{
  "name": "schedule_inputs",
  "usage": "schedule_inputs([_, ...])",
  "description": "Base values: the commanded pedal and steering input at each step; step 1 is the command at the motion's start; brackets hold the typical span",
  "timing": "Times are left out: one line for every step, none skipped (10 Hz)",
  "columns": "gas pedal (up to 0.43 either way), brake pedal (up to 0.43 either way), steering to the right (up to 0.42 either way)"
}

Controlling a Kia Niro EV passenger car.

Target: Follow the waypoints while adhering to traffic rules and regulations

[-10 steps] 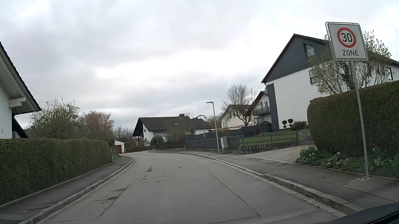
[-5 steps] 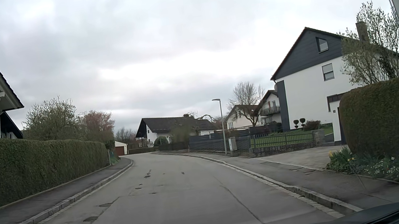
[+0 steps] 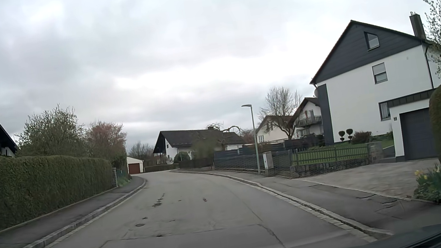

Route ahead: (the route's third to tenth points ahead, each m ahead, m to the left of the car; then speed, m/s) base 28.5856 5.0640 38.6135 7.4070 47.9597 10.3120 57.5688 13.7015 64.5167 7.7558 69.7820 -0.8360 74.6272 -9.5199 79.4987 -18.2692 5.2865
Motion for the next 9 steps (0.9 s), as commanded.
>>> schedule_inputs([0.209,0.0,-0.024])
schedule_inputs([0.209,0.0,-0.024])
schedule_inputs([0.209,0.0,-0.025])
schedule_inputs([0.209,0.0,-0.025])
schedule_inputs([0.209,0.0,-0.025])
schedule_inputs([0.209,0.0,-0.028])
schedule_inputs([0.209,0.0,-0.03])
schedule_inputs([0.209,0.0,-0.031])
schedule_inputs([0.209,0.0,-0.031])
